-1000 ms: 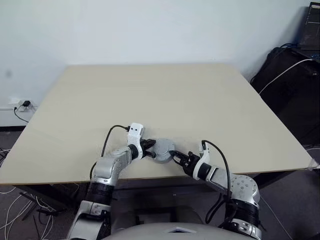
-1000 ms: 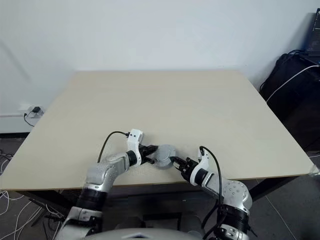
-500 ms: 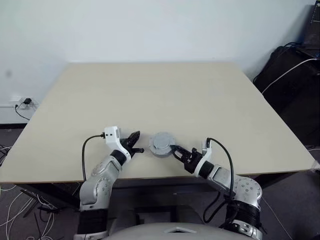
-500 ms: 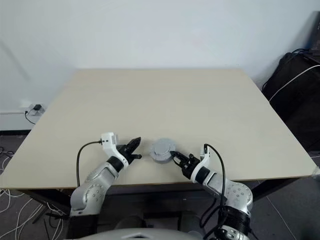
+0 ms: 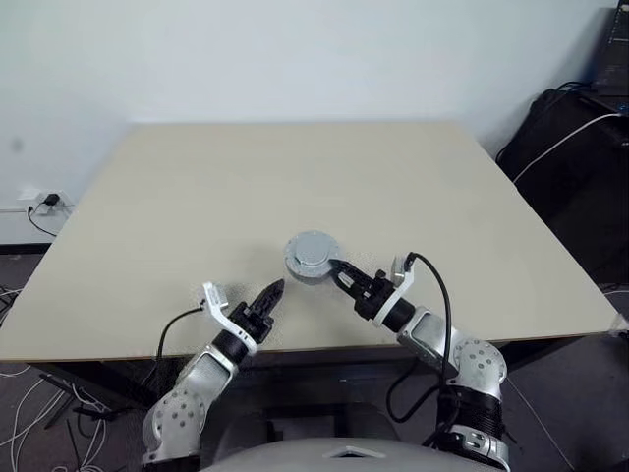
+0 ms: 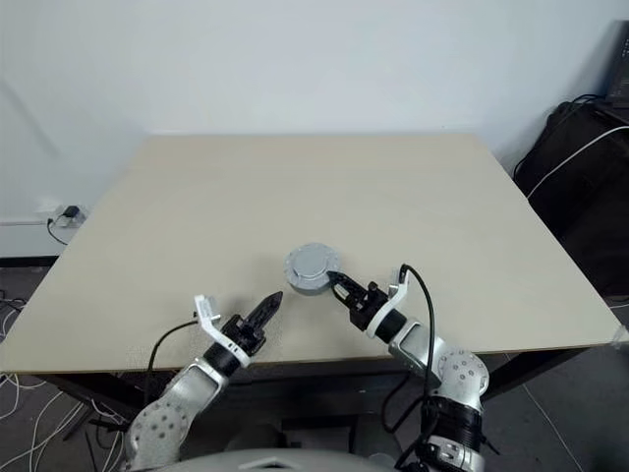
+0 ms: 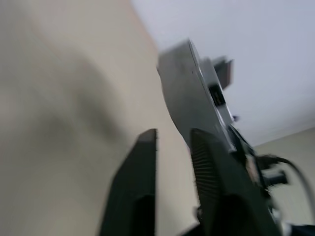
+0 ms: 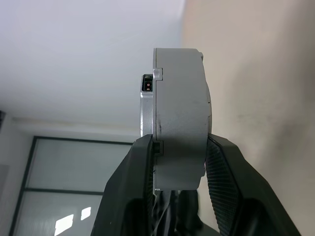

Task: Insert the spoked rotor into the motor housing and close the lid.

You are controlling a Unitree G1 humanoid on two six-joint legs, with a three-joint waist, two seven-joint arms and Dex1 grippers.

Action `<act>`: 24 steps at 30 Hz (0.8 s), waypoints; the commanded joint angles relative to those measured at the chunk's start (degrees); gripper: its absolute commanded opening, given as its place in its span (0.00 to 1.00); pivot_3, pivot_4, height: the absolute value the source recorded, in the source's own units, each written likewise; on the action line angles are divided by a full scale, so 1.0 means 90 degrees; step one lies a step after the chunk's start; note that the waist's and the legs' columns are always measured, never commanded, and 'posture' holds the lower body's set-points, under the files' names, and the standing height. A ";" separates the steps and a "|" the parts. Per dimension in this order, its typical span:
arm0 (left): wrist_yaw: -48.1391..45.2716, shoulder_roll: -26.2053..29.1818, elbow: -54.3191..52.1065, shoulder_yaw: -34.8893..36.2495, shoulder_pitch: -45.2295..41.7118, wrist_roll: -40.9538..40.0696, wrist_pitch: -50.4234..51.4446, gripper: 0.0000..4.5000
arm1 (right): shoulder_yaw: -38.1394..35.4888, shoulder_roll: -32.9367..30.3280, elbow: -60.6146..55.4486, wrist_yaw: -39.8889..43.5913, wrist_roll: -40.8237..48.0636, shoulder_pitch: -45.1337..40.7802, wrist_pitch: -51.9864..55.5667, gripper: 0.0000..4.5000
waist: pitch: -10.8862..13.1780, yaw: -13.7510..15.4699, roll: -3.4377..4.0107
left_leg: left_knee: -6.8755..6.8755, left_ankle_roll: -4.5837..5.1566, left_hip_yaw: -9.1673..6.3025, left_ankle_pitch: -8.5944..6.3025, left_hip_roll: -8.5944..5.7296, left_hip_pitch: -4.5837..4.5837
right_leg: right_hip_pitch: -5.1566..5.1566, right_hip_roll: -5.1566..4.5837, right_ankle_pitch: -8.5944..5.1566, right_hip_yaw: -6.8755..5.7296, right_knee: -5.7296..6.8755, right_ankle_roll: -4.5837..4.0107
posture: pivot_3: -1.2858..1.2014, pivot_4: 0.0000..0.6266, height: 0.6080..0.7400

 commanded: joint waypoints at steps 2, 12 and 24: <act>0.0073 -0.0629 -0.0313 -0.0098 0.0112 -0.1040 0.0024 0.58 | 0.0165 0.0105 -0.0163 0.0090 0.0472 -0.0297 -0.0171 0.27 | 0.0000 -0.0001 0.0000 | 0.0001 0.0000 0.0000 0.0000 0.0000 0.0001 | 0.0000 0.0000 -0.0002 0.0001 0.0001 0.0004 | 0.52 0.00 1.00; 0.0225 -0.0727 -0.0085 -0.0347 0.0207 -0.1506 -0.0566 0.99 | 0.0367 -0.0153 -0.0139 -0.0045 0.0677 -0.0268 -0.0008 0.27 | 0.0000 0.0003 0.0000 | 0.0001 0.0000 0.0003 0.0000 -0.0005 0.0001 | 0.0002 0.0000 0.0009 0.0003 -0.0001 -0.0016 | 0.52 0.00 1.00; 0.0317 -0.0697 0.0183 -0.0637 0.0173 -0.1782 -0.0832 0.99 | 0.0760 -0.0602 -0.0331 -0.0452 0.1380 0.0060 0.0411 0.27 | 0.0000 0.0001 0.0000 | 0.0003 0.0000 0.0004 0.0000 -0.0005 0.0003 | 0.0004 0.0001 0.0009 0.0005 -0.0001 -0.0016 | 0.52 0.00 1.00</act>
